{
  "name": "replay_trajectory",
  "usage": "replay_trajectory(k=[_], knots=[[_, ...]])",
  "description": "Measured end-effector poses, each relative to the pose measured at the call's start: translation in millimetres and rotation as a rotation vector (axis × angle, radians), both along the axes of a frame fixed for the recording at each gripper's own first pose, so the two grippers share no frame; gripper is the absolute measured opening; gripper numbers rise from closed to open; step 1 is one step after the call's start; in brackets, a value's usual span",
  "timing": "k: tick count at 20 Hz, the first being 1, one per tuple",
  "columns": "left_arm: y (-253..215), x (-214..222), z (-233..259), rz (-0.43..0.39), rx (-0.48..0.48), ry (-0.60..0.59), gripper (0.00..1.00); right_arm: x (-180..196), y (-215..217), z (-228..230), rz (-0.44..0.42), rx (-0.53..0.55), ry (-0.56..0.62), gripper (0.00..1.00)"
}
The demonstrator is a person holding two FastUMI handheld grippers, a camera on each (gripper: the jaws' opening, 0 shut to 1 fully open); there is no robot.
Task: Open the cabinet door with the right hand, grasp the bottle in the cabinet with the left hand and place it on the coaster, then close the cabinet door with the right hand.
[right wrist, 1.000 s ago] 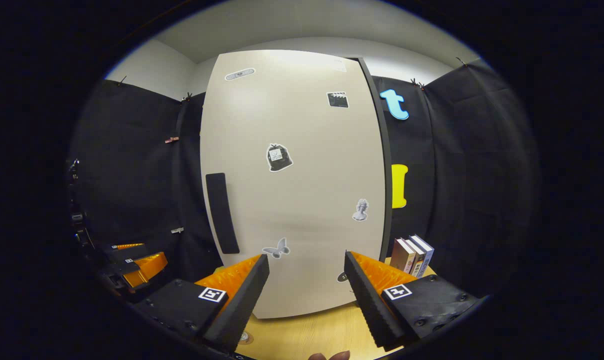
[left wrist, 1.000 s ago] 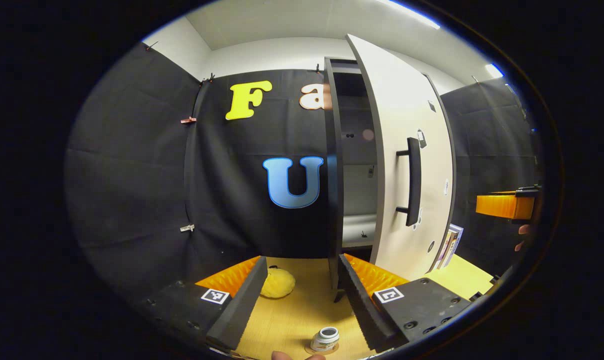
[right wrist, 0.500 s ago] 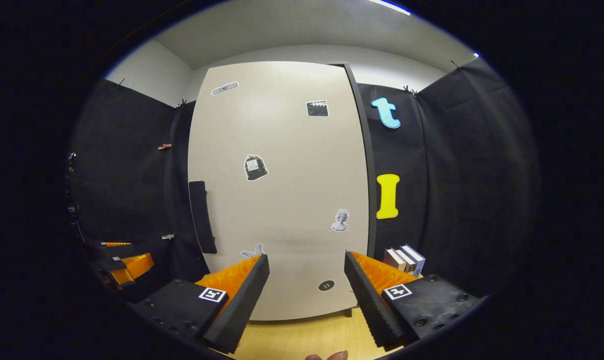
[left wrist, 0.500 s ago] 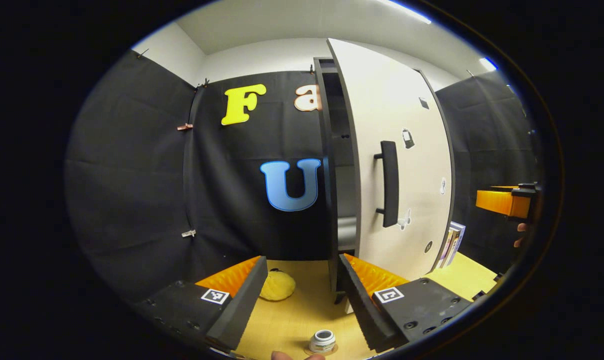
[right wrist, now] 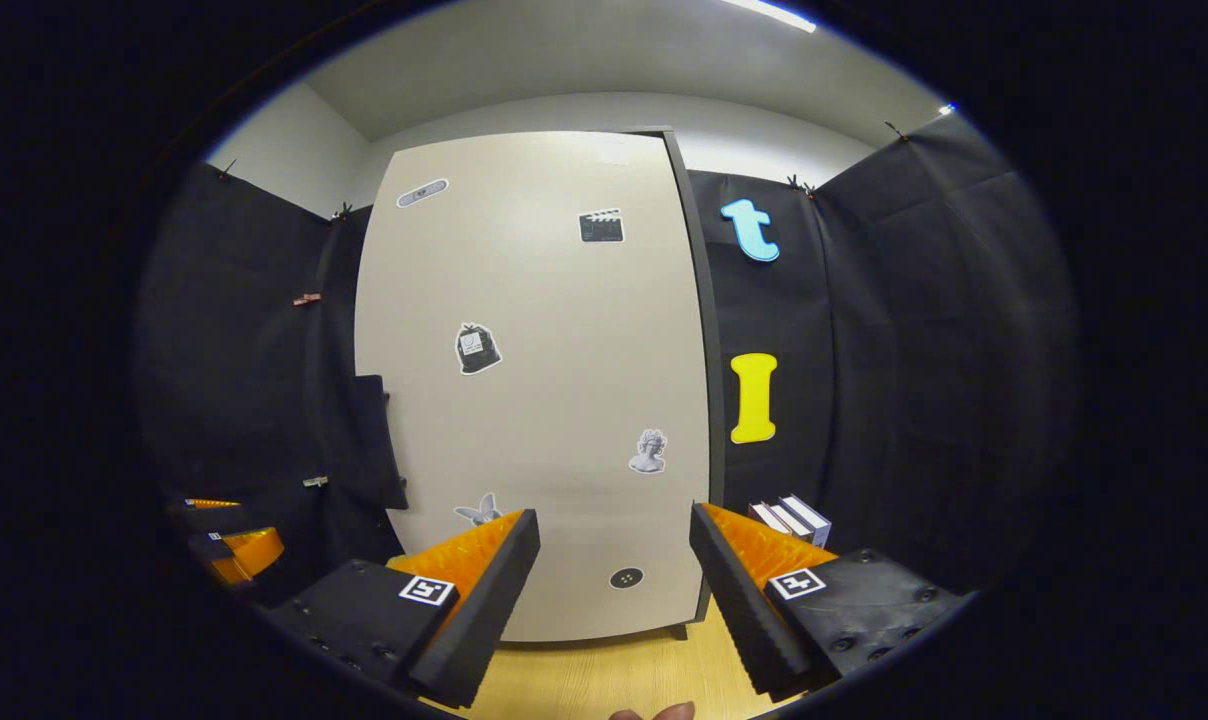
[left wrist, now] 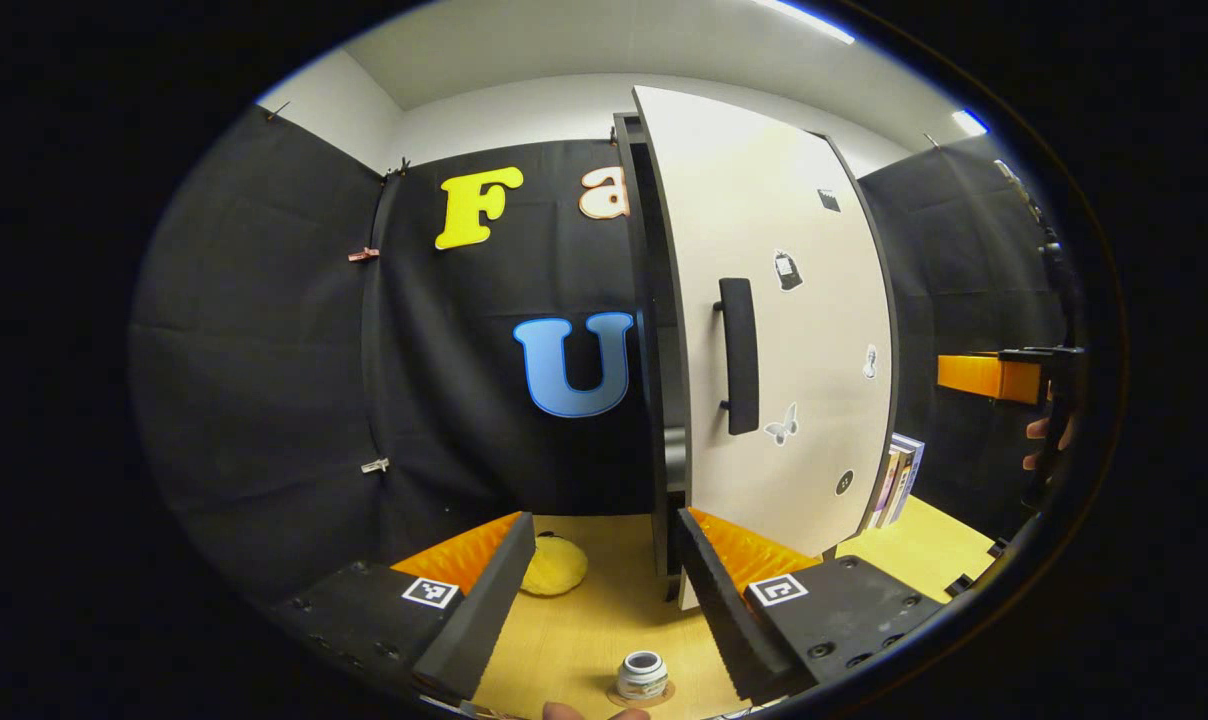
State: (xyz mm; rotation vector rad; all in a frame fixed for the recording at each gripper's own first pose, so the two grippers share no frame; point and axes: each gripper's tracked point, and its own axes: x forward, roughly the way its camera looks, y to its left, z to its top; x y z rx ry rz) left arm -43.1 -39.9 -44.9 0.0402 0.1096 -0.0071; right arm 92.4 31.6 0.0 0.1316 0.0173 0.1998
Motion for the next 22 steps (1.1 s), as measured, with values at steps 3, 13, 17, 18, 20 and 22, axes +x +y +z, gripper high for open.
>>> replay_trajectory(k=[3,13,17,18,20,22], knots=[[-1,-2,-4,-0.012,-0.018,0.006,0.9,-7,-3,-3,-0.023,-0.003,0.01,0.98],[-8,4,-15,-0.076,-0.027,0.023,0.9,-21,4,-2,-0.069,0.003,0.009,0.98],[-3,6,-20,-0.087,-0.039,0.032,0.9,-20,9,-3,-0.074,0.007,0.0,0.98],[-1,7,-20,-0.086,-0.039,0.032,0.9,-20,9,-3,-0.074,0.012,-0.004,0.98],[1,9,-18,-0.082,-0.038,0.024,0.9,-20,10,-5,-0.074,0.009,-0.006,0.98],[0,10,-17,-0.079,-0.042,0.023,0.9,-20,8,-9,-0.071,0.005,0.002,0.98]])
